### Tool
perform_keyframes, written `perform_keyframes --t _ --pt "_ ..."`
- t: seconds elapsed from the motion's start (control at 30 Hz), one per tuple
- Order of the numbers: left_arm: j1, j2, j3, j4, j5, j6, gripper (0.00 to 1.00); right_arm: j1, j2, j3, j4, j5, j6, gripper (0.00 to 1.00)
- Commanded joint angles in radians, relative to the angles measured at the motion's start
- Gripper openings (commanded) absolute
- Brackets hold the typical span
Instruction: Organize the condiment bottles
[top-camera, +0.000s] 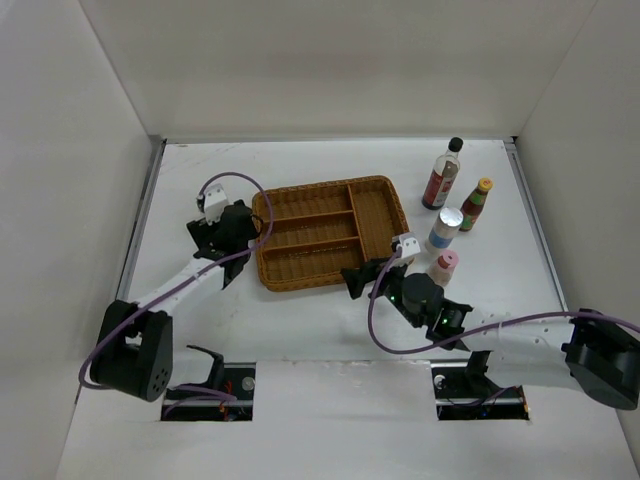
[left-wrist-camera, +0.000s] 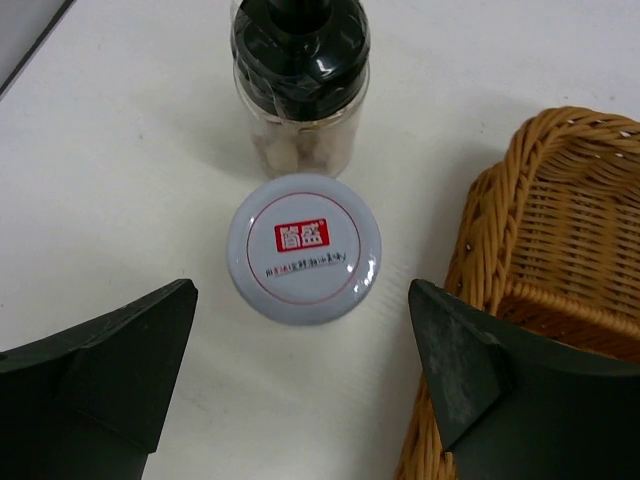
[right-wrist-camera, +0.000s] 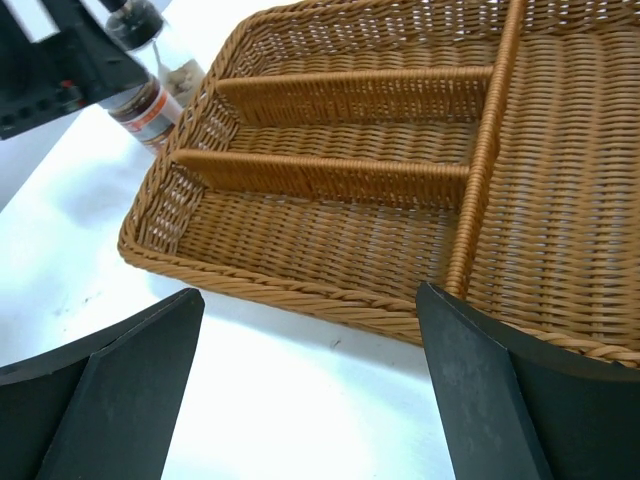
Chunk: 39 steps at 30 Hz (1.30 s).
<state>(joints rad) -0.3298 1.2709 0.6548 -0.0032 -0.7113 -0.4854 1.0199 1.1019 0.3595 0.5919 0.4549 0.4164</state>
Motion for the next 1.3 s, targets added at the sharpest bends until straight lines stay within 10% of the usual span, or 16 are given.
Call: perform_keyframes --t 0.0,0.43,0.73,1.27 --pt "0.042 0.036 0.045 0.140 0.026 0.028 0.86 -0.008 -0.001 0.004 0.052 -0.033 0.013 0.94" --pt "0.081 0.062 0.049 0.198 0.067 0.028 0.32 -0.044 0.027 -0.001 0.065 -0.039 0.018 0.94" --pt "-0.085 -0.130 0.167 0.146 -0.069 0.082 0.31 -0.047 0.016 -0.014 0.083 -0.055 0.025 0.95" --pt "-0.154 0.297 0.476 0.235 0.041 0.119 0.31 -0.086 -0.047 -0.040 0.071 -0.058 0.035 0.95"
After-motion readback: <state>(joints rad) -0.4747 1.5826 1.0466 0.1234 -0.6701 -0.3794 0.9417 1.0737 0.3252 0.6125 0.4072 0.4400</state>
